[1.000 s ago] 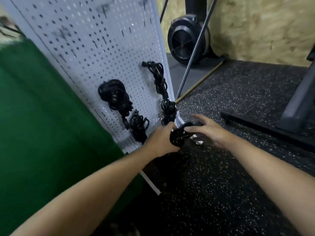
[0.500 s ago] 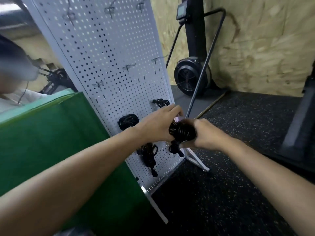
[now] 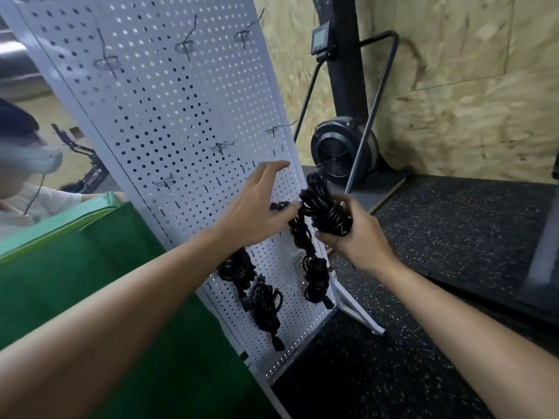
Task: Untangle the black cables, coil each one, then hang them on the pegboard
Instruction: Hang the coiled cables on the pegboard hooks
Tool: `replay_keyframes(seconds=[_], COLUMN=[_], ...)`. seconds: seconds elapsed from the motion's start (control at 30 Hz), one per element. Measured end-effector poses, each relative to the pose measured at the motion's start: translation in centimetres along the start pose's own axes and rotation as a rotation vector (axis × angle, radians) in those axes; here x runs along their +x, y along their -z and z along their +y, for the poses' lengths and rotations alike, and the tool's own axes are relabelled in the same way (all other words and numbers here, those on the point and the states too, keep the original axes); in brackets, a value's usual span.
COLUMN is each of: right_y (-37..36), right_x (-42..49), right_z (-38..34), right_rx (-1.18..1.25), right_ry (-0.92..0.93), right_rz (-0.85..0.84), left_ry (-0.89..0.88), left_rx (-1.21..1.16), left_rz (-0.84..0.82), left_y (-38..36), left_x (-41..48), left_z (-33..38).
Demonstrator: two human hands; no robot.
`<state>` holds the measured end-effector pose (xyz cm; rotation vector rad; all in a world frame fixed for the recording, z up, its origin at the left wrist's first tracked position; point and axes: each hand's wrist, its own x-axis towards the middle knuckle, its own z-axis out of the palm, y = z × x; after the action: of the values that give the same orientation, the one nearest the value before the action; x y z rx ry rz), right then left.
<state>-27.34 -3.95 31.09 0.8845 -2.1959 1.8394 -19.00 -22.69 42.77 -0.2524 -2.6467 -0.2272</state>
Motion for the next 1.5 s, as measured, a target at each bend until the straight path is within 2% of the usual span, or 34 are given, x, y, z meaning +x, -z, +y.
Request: replay_keyframes(seconds=[0.1,0.3,0.47,0.63,0.87,1.0,1.2,1.4,1.5], right_y=[-1.1,-2.2,-1.8,-2.4,-4.3,-5.2,-5.6,-5.7,-6.1], right_x=[2.0,5.7,8.2,9.8,11.6,12.0,11.9,13.7,14.5], right_z=[0.3,0.1,-0.6,-0.8,-1.6,-2.2,-2.6,-2.4,-2.1], right_rx=[0.086,0.211,0.339,0.236,0.175,0.151,0.244,0.113,0.108], right_ry=[-0.011,-0.045,-0.073,0.024,0.164,0.187,0.212,0.221,0.225], right_rz=[0.061,0.128,0.177,0.218,0.424,0.492,0.631,0.497,0.515], left_ry=[0.107,0.216,0.162,0.135,0.093,0.098,0.083,0.118,0.141], left_rx=[-0.04,-0.047,0.025,0.061,0.081,0.008,0.03,-0.057,-0.108], left_rz=[0.08,0.065,0.019,0.013,-0.03,0.018,-0.038,-0.03,-0.034], left_y=[-0.5,-1.1,-1.4,-1.5,-1.8,-1.5,-1.5,-1.0,-0.7], left_x=[1.3,4.4,7.8,11.3,13.4,13.6,13.5,13.1,13.3], left_z=[-0.9,-2.5,-4.0,-5.0,-6.4,-6.7,-7.3,-6.9,-7.0])
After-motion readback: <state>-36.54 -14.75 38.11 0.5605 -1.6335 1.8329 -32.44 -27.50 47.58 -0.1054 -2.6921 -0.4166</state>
